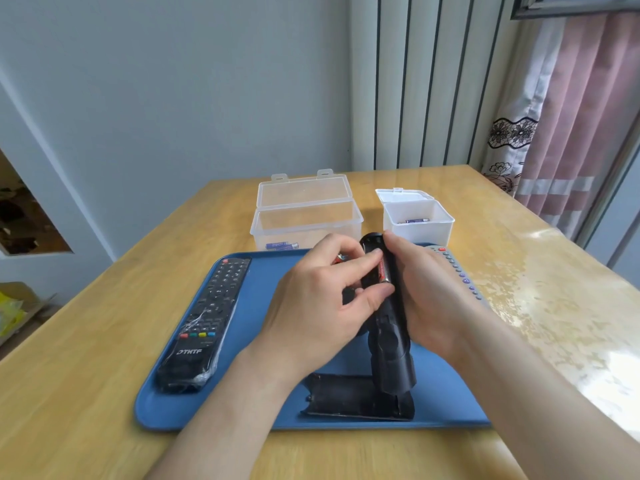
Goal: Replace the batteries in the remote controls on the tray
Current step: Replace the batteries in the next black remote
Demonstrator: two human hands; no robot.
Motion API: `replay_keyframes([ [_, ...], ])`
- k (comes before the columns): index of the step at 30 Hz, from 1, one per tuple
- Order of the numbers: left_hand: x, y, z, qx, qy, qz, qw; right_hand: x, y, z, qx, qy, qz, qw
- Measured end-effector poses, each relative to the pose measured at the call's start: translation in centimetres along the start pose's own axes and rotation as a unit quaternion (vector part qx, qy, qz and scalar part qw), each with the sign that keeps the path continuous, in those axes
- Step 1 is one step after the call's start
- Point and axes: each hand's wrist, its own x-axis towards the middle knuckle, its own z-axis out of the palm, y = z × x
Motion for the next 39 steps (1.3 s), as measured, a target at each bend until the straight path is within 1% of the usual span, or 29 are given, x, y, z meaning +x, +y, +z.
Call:
replay_keyframes([
  [3,0.1,0.2,0.1,-0.013,0.011,-0.014,1.0,0.0,0.0,0.0,-0.002,0.001,-0.009,1.0],
  [6,0.2,0.3,0.3,-0.042,0.035,-0.057,0.997,0.1,0.2,0.1,-0.021,-0.017,-0.022,0.999],
  [8,0.3,0.4,0.2,-0.068,0.049,-0.083,0.993,0.0,0.2,0.4,-0.025,-0.028,-0.027,0.999],
  [10,0.5,0.7,-0.1,-0.12,0.059,-0.12,0.984,-0.1,0.3,0.6,-0.024,-0.039,-0.034,0.998],
  [12,0.8,1.0,-0.4,-0.197,0.069,-0.171,0.963,-0.2,0.4,0.8,-0.018,-0.054,-0.04,0.998],
  [13,0.9,1.0,-0.5,-0.242,0.072,-0.198,0.947,-0.2,0.5,0.9,-0.018,-0.06,-0.045,0.997],
  [16,1.0,1.2,-0.7,-0.386,0.05,-0.272,0.88,-0.4,0.8,1.2,-0.028,-0.074,-0.045,0.996],
  [17,0.9,1.1,-0.8,-0.41,0.037,-0.289,0.864,-0.5,0.9,1.3,-0.036,-0.081,-0.04,0.995],
  [19,1.0,0.7,-1.3,-0.423,0.01,-0.31,0.851,-0.7,1.1,1.3,-0.057,-0.098,-0.031,0.993],
  [22,1.0,0.4,-1.6,-0.44,-0.014,-0.322,0.839,-0.9,1.2,1.3,-0.075,-0.114,-0.023,0.99],
  [26,0.9,0.3,-1.3,-0.446,-0.021,-0.3,0.843,-1.0,0.4,0.9,-0.059,-0.144,-0.025,0.988],
  [27,0.9,0.2,-1.3,-0.47,-0.037,-0.292,0.832,-1.1,0.2,0.9,-0.051,-0.155,-0.027,0.986],
  [28,0.9,0.2,-1.3,-0.505,-0.057,-0.29,0.811,-1.1,0.1,1.0,-0.041,-0.167,-0.031,0.985],
  [30,1.0,0.0,-1.5,-0.577,-0.083,-0.302,0.754,-1.1,0.1,1.3,-0.017,-0.18,-0.032,0.983],
  [32,1.1,-0.3,-1.8,-0.638,-0.089,-0.313,0.698,-1.0,0.0,1.2,0.012,-0.163,-0.033,0.986],
  [33,1.2,-0.6,-1.9,-0.663,-0.088,-0.311,0.675,-0.9,-0.2,1.0,0.022,-0.15,-0.037,0.988],
  [34,1.2,-0.8,-1.9,-0.678,-0.083,-0.308,0.662,-0.9,-0.4,0.8,0.028,-0.14,-0.042,0.989],
  [35,1.2,-1.0,-1.9,-0.678,-0.077,-0.309,0.662,-0.9,-0.6,0.6,0.031,-0.132,-0.047,0.99],
  [36,1.1,-1.2,-1.7,-0.67,-0.069,-0.313,0.67,-0.9,-0.7,0.5,0.033,-0.126,-0.051,0.99],
  [39,0.9,-1.4,-1.5,-0.63,-0.046,-0.329,0.702,-0.8,-0.6,0.4,0.015,-0.104,-0.061,0.993],
])
